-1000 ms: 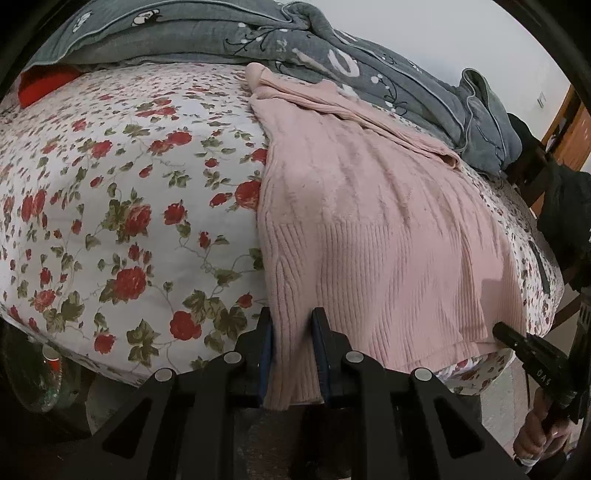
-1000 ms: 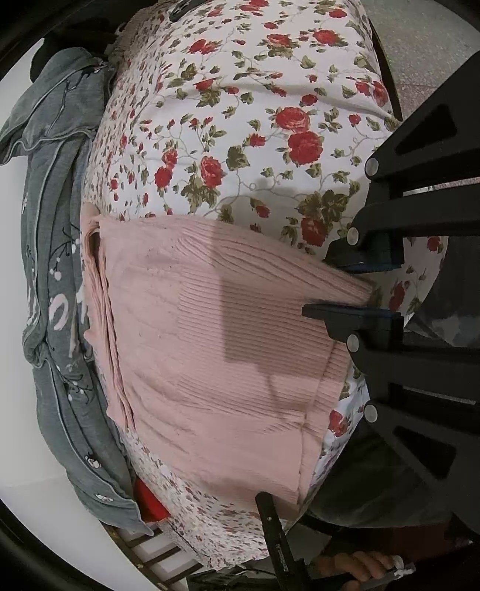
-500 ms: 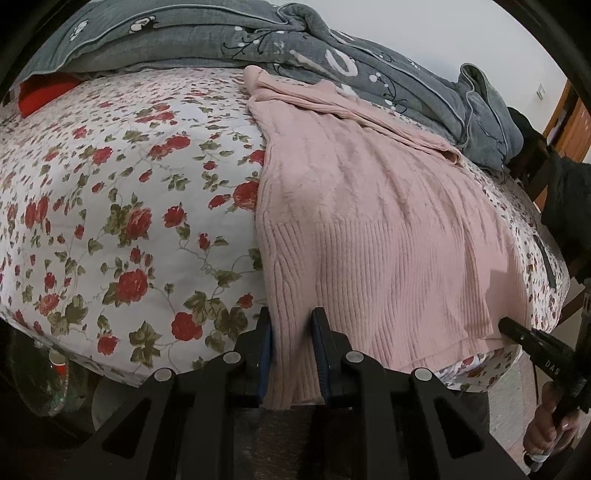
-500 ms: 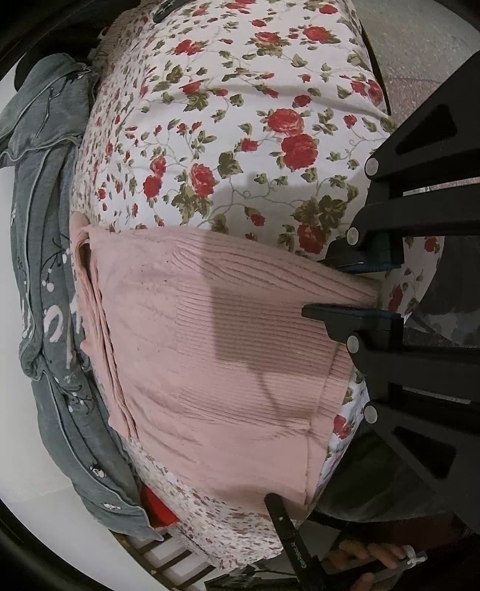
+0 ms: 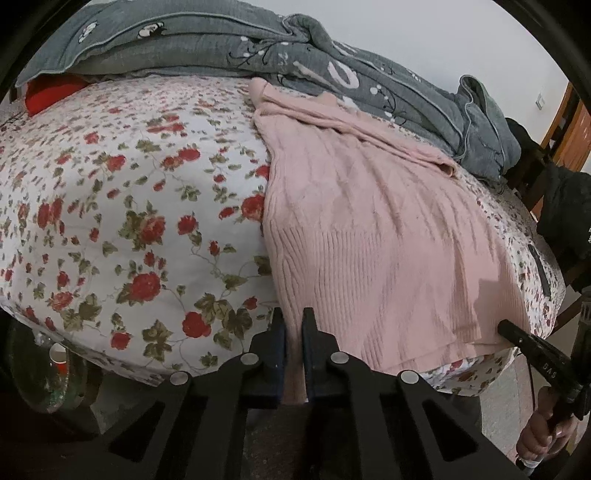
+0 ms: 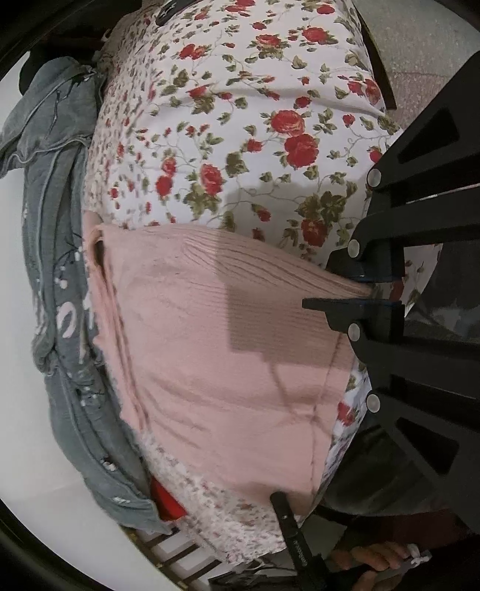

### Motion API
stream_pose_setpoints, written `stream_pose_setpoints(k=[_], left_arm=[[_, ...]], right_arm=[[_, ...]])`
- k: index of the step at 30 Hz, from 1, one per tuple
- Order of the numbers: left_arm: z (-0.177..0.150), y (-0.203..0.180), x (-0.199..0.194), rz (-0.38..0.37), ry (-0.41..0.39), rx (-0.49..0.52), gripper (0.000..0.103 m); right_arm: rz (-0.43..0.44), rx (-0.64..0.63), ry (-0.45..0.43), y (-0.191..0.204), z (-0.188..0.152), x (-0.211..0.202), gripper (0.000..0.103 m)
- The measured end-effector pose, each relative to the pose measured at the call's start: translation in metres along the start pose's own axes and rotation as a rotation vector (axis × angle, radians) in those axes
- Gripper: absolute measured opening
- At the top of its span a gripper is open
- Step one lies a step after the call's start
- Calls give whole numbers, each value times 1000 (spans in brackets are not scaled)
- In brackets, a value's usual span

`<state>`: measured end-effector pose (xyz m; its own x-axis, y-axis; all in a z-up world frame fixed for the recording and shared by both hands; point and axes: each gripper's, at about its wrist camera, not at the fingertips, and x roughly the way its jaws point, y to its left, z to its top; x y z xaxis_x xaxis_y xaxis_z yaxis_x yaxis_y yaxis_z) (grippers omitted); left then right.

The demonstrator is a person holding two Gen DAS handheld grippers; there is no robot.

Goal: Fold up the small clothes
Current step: 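Close the left tool on the hem while the right tool grasps the hem, then lift the hem with both tools and fold it toward the collar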

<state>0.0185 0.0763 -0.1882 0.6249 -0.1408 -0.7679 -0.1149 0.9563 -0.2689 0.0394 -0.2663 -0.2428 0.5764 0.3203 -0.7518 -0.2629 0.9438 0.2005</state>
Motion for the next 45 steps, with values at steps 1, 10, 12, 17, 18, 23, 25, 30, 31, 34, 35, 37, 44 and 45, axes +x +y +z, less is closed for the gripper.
stream_pose_setpoints(k=[1,10,12,17,18,23,25,30,31,34,35,37,44,45], left_arm=[[1,0,-2,-2,-6,1,8],[14,2,-27,-70,-47,-42,8],[19,4,-32,-97,-50,-64,8],[33,6,-46,-154,-76,-107,7],[37,6,-49,-164,-83,-112,7],[56,4,-60,-200,-109,-124,7],[66,4,-64,-213,-119,-131,7],[97,5,-71,-228,-153,-140,7],[106,4,-72,-221,-163,-138,7],[128,3,-72,-216,-179,-139,7],[136,3,-71,-217,-183,-139,7],[152,0,-68,-219,-190,-138,7],[206,-3,-39,-230,-202,-150,7],[210,-3,-35,-227,-204,-149,7]], right_arm=[[10,4,-11,0,1,-4,5],[75,59,-82,-2,21,-31,5],[89,77,-101,-3,27,-37,5],[148,141,-132,-11,39,-49,5],[157,152,-138,-12,41,-51,5],[215,188,-169,-14,58,-64,5],[238,205,-177,-16,67,-67,5],[297,237,-200,-18,97,-68,5],[305,237,-207,-19,103,-68,5],[314,236,-234,-19,127,-68,5],[318,233,-243,-19,136,-68,5],[321,224,-257,-19,154,-64,5],[324,213,-278,-25,215,-41,5],[321,213,-278,-26,220,-38,5]])
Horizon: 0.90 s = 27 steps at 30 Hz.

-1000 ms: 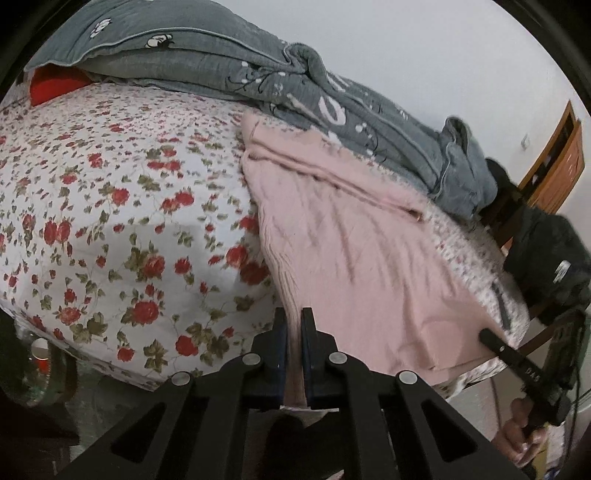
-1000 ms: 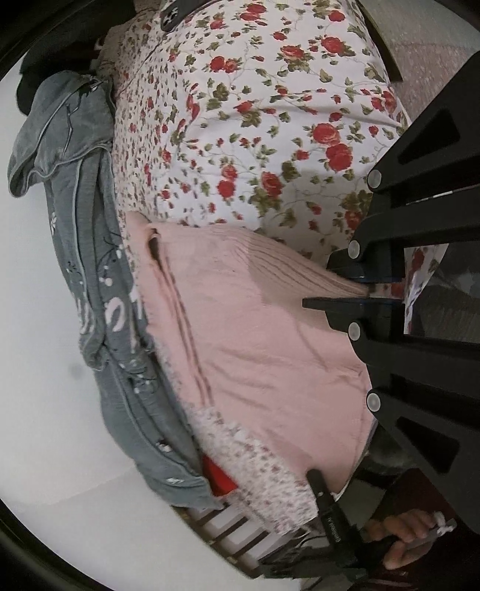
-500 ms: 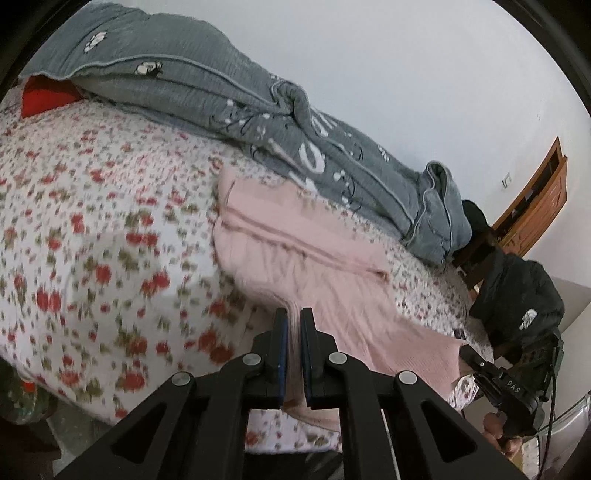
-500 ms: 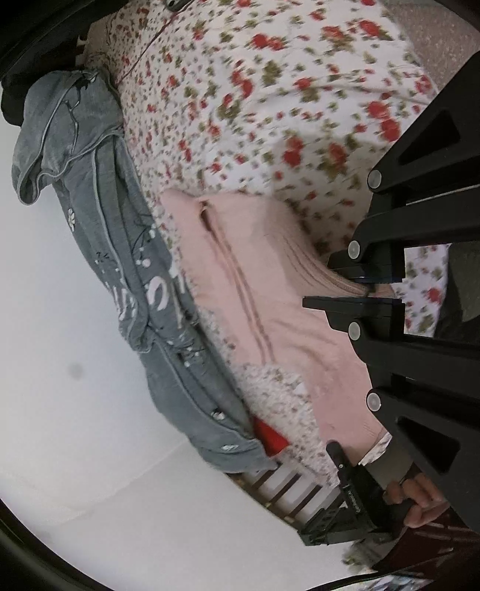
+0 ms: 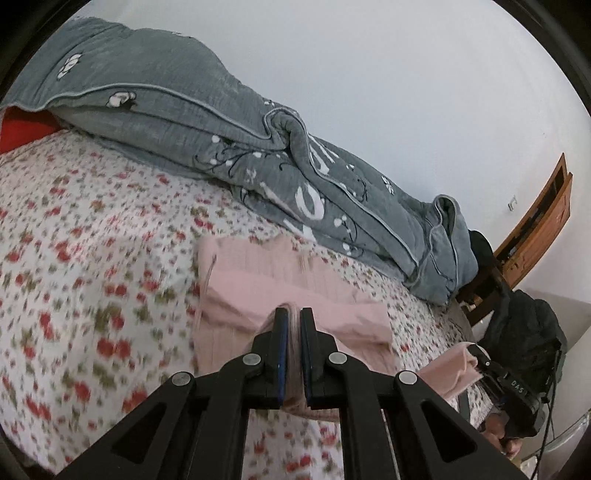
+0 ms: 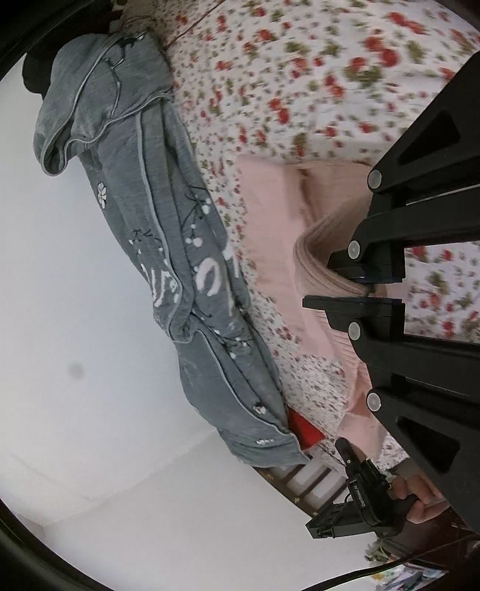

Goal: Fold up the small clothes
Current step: 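Lift the hem with both tools and fold it toward the collar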

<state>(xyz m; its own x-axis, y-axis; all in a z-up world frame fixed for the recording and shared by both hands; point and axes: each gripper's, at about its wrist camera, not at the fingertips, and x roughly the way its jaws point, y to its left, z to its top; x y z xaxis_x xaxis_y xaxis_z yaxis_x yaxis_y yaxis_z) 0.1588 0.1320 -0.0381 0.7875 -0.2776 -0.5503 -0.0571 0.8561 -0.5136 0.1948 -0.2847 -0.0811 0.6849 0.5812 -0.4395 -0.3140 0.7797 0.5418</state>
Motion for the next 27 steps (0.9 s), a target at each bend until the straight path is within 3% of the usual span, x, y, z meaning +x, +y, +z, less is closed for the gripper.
stream_pose_setpoints(k=[9,27], left_arm=[[35,10,61,9,18,-32,7],[93,21,170,95,37,17,7]], right_arm=[[-13,5,-14,-15,38,45,5],[-43,40,28,-58,94,153,5]])
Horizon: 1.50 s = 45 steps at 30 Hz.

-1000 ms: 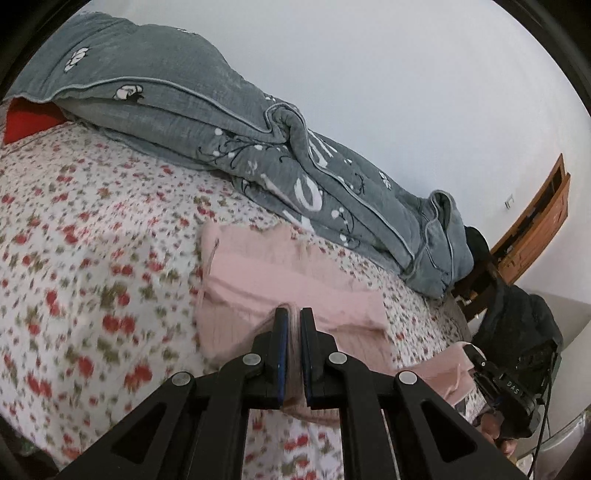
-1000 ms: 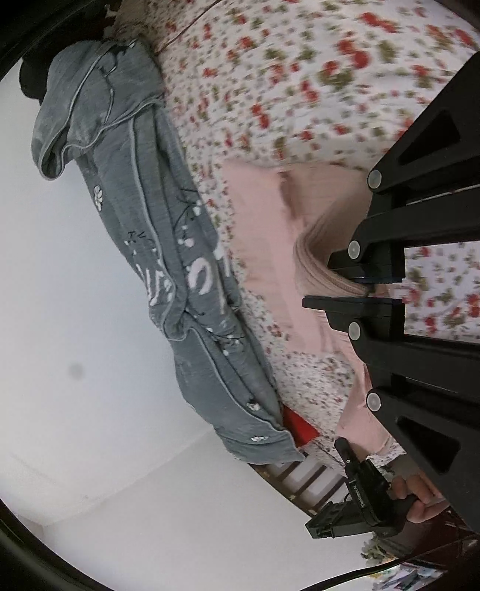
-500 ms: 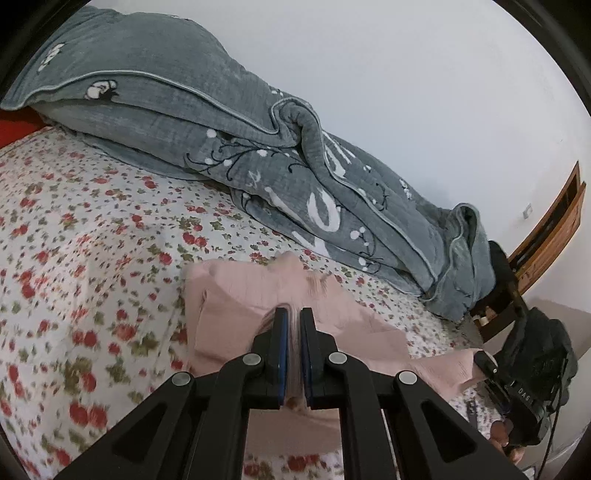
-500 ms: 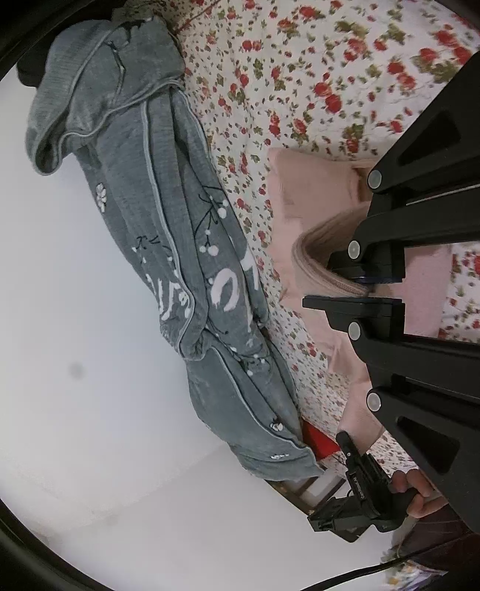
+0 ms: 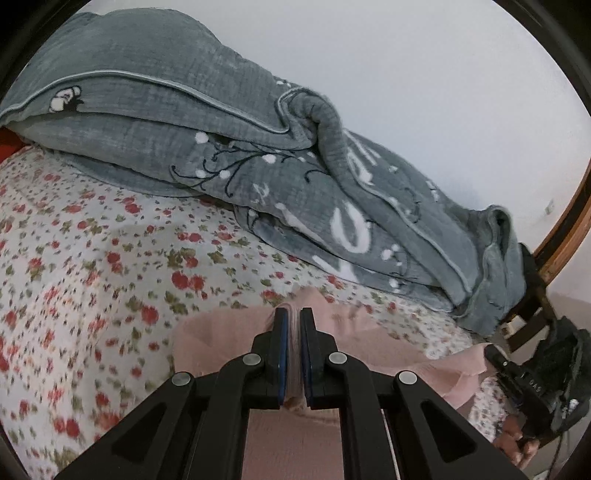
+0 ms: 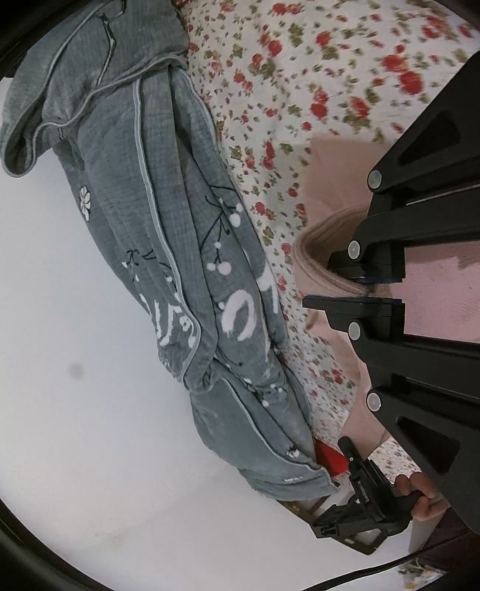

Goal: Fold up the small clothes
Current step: 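Lift the hem with both tools and fold it toward the collar, then open both tools and release the folded hem onto the sweater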

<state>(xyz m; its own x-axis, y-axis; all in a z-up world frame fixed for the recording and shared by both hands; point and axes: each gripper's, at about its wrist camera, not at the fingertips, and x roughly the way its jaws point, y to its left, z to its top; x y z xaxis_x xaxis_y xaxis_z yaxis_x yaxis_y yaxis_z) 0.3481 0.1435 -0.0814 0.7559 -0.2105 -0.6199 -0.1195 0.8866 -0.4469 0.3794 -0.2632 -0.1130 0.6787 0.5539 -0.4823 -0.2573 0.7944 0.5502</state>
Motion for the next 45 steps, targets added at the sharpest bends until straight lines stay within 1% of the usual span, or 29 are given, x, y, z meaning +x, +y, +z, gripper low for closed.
stream_pose_setpoints(k=[3,4,5,6,7,9,10,11,12,13,14,15,16,17,19,21,25,29,32,33,35,37,38,39,40,42,43,44,45], left_arm=[[2,7,25,39,24,-8,8],[2,12,35,46,41,-29,9],[3,17,42,50,53,-55,10],[5,23,47,58,69,-80,12],[7,28,51,61,83,-100,12],[10,35,50,58,102,-117,12],[10,37,47,60,105,-108,14],[9,37,44,69,107,-92,18],[7,37,41,79,107,-77,27],[4,38,37,81,104,-61,33],[1,39,34,76,103,-51,36],[-4,40,30,68,105,-46,42],[-9,41,27,58,107,-45,48],[-16,41,23,41,109,-40,49],[-29,39,18,20,123,-15,49],[-43,33,13,8,137,29,49],[-75,23,-12,38,121,120,49],[-102,29,-27,50,129,125,48],[-111,31,-29,54,135,115,45],[-112,31,-29,46,138,111,39],[-113,28,-29,54,129,123,36],[-112,26,-28,76,123,133,22],[-112,26,-27,82,126,128,18],[-111,28,-28,78,131,116,10],[-111,29,-28,74,133,107,9],[-112,31,-32,59,125,92,8],[-112,32,-35,49,119,89,8],[-113,32,-38,40,113,89,8],[-114,32,-41,32,108,92,8]], right_arm=[[-45,13,28,-7,9,26,5],[-86,19,42,-11,10,38,5],[-117,25,54,-12,11,47,10],[-152,31,71,-15,11,58,11],[-178,35,81,-19,9,67,13],[-194,32,111,-23,9,75,14],[-200,12,128,-23,9,76,18],[-217,-16,130,-22,8,74,26],[-248,-61,126,-18,5,70,32],[-283,-110,119,-16,2,67,41],[-306,-141,113,-14,0,64,43],[-347,-189,107,-13,-6,59,43],[-369,-217,116,-13,-11,55,43],[-374,-231,126,-14,-15,52,43],[-352,-250,147,-16,-29,39,43],[-329,-266,157,-16,-40,27,43],[-310,-287,158,-16,-67,-1,42],[-271,-275,164,-17,-89,-26,41],[-239,-246,174,-22,-106,-38,41],[-226,-233,175,-23,-111,-41,40],[-207,-205,179,-26,-118,-45,40],[-205,-192,176,-26,-118,-46,39],[-206,-186,173,-27,-117,-45,37],[-201,-171,169,-28,-115,-44,37],[-195,-161,170,-29,-114,-42,36],[-187,-144,172,-32,-110,-38,29],[-178,-137,175,-33,-108,-35,20],[-177,-129,178,-34,-107,-32,6],[-173,-130,180,-33,-107,-31,6]])
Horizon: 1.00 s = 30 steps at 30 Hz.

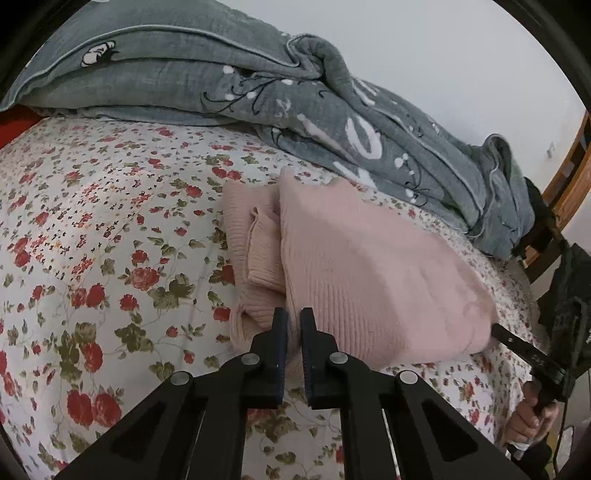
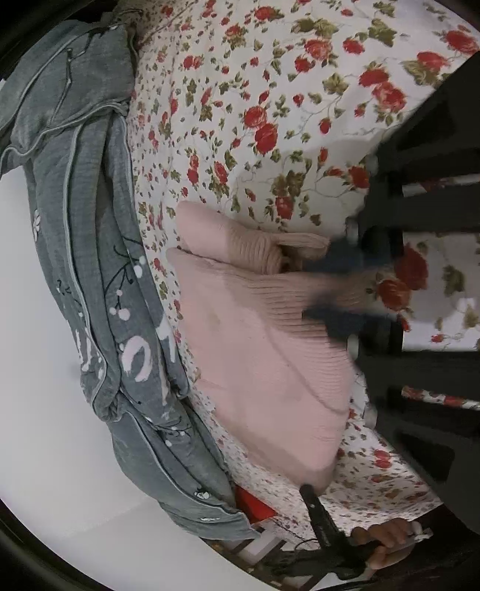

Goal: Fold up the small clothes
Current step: 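Open both tools and release the folded hem onto the sweater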

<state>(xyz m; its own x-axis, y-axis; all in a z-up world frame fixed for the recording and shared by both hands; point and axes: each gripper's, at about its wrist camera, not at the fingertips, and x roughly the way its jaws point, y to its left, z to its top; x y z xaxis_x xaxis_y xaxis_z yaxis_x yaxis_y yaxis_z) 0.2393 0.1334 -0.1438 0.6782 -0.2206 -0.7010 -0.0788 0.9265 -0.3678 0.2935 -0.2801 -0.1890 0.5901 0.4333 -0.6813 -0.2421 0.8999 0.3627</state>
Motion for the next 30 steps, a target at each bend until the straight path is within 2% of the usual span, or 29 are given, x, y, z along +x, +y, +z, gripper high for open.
stream_pose_setpoints(k=[3,6,8,14,19,21,24,26,27,30], left_arm=[[-10,2,-8,-17,-12,14,8],[-22,7,-11,-36,-20,11,8],[-30,12,-10,-41,-13,-5,8],[-32,14,-9,-46,-9,1,8],[-30,11,-10,-9,-20,30,11],[-24,14,-12,4,-24,5,20],[-12,18,-14,27,-40,-7,30],[0,18,-6,40,-25,-5,50],[5,17,-2,34,-21,-8,66],[19,14,10,23,-31,-13,67]], right_arm=[[4,-50,-36,7,-4,-9,6],[41,-30,-61,0,-15,-22,5],[46,-24,-49,-5,-21,-21,5],[16,-32,-3,-7,-27,-12,5],[-52,-124,13,6,-27,-12,8],[-65,-139,11,10,-24,-13,12],[-91,-185,-38,20,-14,-20,20],[-98,-212,-83,30,-5,-23,33],[-89,-216,-97,34,-1,-23,35],[-46,-216,-117,52,11,-11,36]])
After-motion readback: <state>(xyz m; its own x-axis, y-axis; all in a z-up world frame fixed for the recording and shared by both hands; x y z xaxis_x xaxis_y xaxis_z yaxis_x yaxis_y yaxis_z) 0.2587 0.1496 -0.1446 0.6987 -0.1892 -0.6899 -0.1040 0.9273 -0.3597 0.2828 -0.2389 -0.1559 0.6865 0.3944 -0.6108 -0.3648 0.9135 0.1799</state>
